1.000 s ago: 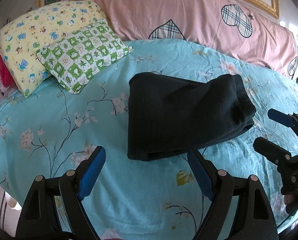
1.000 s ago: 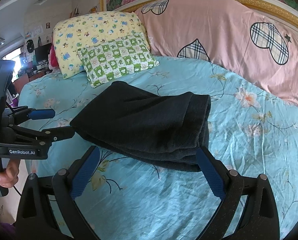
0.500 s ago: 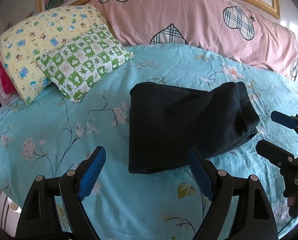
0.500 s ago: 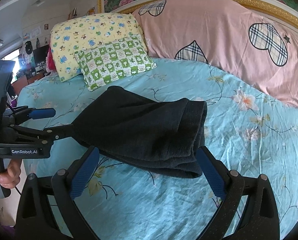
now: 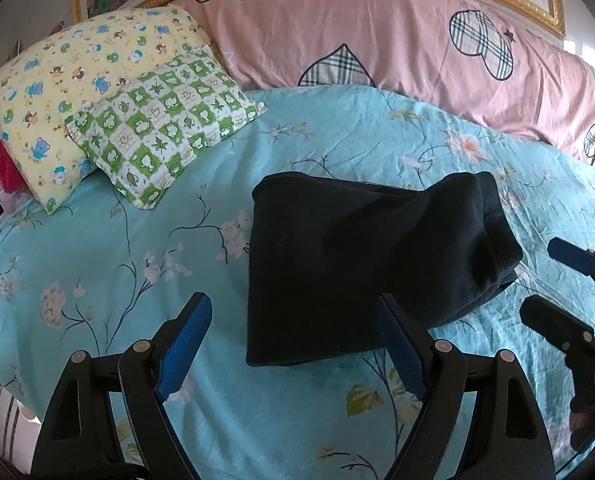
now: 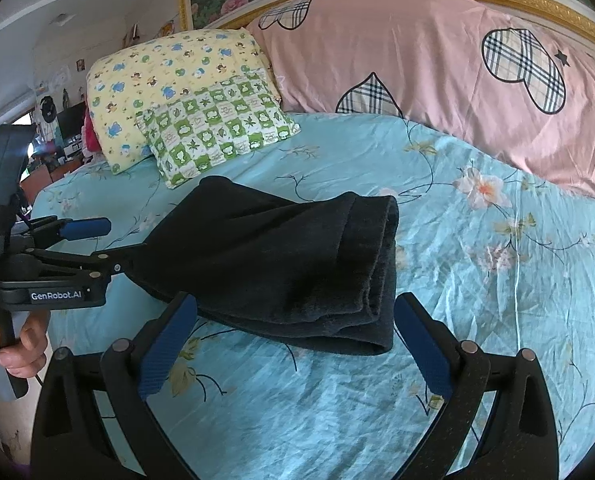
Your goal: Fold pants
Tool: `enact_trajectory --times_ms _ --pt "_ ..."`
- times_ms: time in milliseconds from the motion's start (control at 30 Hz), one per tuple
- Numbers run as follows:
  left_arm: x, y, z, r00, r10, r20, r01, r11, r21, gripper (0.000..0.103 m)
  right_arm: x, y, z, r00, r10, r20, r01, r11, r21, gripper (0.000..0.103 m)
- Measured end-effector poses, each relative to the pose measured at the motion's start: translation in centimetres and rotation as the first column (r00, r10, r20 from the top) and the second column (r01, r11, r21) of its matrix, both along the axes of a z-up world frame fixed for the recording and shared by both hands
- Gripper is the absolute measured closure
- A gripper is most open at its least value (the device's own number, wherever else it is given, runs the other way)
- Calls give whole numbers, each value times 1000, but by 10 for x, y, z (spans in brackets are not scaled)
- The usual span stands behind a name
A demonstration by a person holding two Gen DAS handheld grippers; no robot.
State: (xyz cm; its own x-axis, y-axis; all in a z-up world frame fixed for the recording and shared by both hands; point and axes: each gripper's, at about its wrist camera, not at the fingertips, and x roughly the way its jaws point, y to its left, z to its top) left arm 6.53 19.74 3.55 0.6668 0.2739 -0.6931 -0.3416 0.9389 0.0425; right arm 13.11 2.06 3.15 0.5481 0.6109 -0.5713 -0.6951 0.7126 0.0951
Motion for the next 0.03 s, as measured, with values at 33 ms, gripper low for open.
enact_trajectory --times_ms 33 --pt "1 -1 1 1000 2 -2 -2 1000 -7 19 0 -1 0 1000 -2 -4 2 1000 3 4"
